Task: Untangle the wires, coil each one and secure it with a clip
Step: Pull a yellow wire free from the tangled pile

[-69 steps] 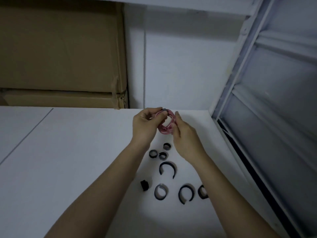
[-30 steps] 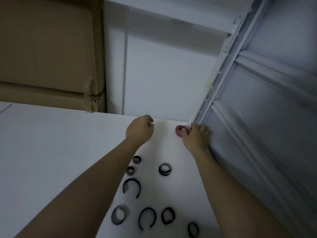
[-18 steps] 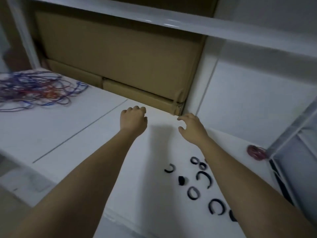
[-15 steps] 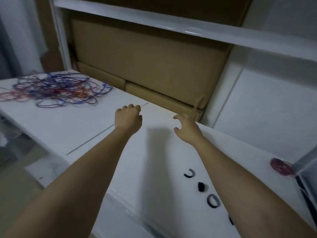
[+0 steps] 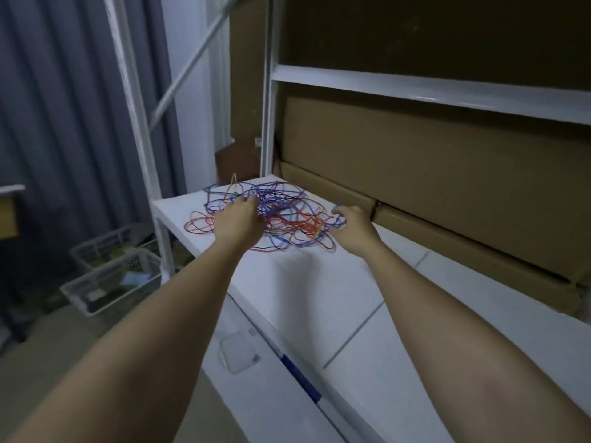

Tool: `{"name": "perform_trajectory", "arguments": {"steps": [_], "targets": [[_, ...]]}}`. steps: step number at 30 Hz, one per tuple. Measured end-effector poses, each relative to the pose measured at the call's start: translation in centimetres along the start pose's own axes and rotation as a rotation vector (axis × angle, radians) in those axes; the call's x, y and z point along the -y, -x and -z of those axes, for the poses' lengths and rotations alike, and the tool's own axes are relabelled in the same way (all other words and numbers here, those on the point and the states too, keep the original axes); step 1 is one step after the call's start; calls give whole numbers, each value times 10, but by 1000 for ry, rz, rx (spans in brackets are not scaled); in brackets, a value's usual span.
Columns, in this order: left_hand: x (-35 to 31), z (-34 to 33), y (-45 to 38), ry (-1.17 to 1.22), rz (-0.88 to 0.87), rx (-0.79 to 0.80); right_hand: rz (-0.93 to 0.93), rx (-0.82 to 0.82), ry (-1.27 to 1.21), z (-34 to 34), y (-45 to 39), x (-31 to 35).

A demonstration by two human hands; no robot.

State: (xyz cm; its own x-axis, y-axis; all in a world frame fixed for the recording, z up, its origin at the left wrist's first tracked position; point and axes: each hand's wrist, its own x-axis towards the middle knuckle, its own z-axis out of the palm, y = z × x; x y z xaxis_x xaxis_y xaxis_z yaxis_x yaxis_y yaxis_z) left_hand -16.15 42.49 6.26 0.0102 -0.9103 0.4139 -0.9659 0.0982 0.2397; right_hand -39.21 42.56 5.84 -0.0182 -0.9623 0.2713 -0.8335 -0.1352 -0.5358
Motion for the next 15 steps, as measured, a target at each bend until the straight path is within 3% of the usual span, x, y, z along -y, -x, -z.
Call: {"name": "perform_trajectory", "arguments": {"steps": [15], "targets": [[176, -57, -189, 54, 19, 6, 32, 49, 36, -137, -218, 97]]}}
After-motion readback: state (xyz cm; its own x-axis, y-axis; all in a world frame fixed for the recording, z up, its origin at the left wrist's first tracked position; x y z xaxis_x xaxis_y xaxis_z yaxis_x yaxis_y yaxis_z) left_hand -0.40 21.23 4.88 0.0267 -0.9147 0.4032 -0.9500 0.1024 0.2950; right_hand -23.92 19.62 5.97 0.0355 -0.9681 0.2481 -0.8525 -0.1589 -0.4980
